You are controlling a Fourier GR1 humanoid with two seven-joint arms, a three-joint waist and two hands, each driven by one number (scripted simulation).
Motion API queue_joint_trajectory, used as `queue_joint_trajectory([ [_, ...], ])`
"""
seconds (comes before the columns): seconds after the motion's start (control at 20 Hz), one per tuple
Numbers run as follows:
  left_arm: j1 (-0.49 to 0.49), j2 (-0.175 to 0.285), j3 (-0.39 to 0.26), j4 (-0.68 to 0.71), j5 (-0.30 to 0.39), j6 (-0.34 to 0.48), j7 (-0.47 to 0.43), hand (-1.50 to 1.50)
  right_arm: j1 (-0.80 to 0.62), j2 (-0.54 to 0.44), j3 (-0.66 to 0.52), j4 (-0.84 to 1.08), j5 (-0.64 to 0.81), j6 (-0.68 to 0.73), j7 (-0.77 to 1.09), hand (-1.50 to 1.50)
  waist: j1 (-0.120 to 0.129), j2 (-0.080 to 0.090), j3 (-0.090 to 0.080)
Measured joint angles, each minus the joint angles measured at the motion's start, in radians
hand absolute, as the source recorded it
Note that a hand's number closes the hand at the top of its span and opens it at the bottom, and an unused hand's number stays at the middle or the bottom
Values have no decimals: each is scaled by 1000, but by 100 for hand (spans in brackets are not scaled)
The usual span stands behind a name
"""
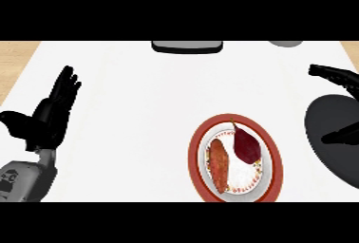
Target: Pick the pear from the plate and place it in the pan
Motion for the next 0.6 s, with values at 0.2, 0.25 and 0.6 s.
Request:
queue_joint_trajectory([
  [0.2,-18,-16,-7,30,-11,-5,-2,0,-85,-60,41,56,75,-7,-21,-150,6,-4,-2],
  [0.25,-21,-25,-12,37,-18,-2,-4,0,-106,-67,50,71,88,-10,-28,-150,6,-6,-2],
  [0.6,-17,-41,-2,55,-33,-15,-18,0,-230,-40,102,143,156,-57,-57,-150,3,-12,-4],
])
